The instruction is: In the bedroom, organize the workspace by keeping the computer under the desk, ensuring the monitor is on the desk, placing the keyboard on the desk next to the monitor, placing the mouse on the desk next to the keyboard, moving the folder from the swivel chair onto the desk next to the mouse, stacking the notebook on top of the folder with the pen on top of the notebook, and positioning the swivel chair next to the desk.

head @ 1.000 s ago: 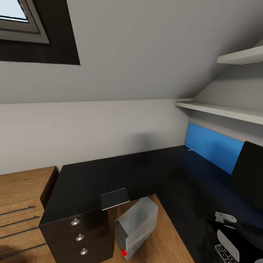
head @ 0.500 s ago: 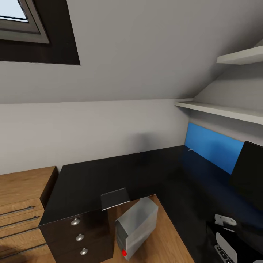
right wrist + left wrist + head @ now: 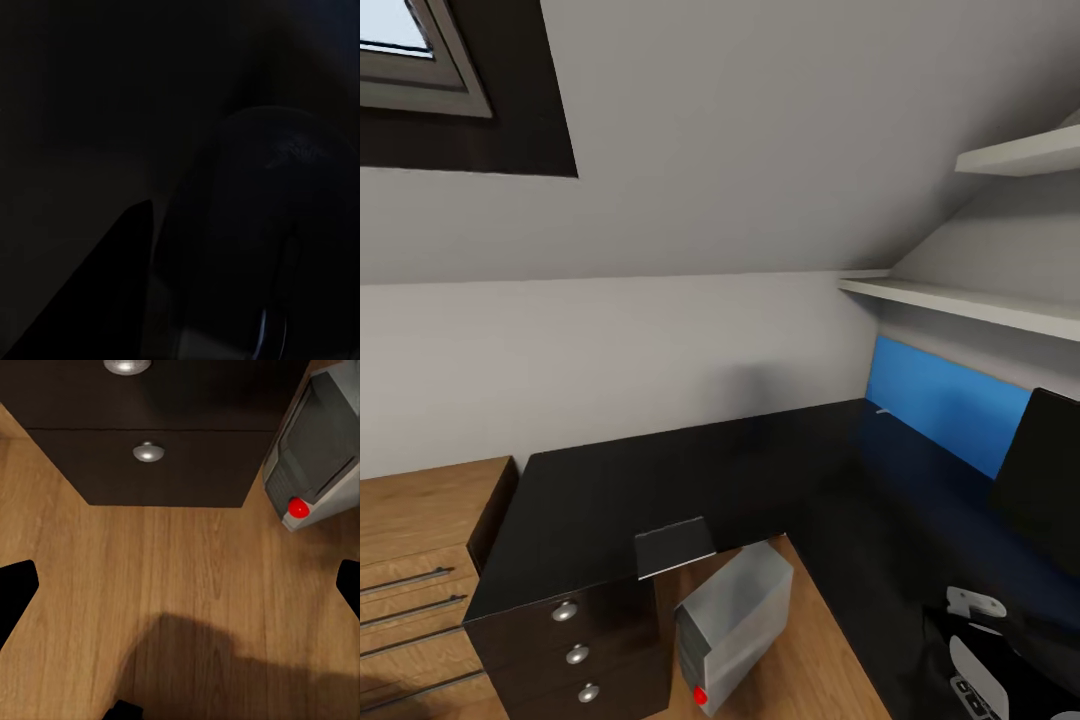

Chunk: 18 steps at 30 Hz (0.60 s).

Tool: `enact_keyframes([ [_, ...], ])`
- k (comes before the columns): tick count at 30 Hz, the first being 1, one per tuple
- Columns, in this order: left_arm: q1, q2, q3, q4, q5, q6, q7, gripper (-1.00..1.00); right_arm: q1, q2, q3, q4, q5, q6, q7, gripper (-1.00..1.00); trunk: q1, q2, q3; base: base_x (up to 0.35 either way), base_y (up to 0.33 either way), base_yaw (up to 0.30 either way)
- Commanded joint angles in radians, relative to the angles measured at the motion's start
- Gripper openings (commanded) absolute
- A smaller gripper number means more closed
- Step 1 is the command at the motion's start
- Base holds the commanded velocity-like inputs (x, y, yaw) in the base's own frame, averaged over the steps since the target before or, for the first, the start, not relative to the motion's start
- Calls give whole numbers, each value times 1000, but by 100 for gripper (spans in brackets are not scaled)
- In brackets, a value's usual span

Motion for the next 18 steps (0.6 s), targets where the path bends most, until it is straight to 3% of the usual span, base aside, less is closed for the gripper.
enact_keyframes([
  [1, -1, 1, -6, 0, 11, -7, 6, 100, -1, -2, 8, -2, -7, 4, -9, -100, 1, -1, -1, 225, 0, 0],
  [18, -1, 1, -5, 0, 11, -7, 5, 100, -1, -2, 8, -2, -7, 4, -9, -100, 1, -1, -1, 42, 0, 0],
])
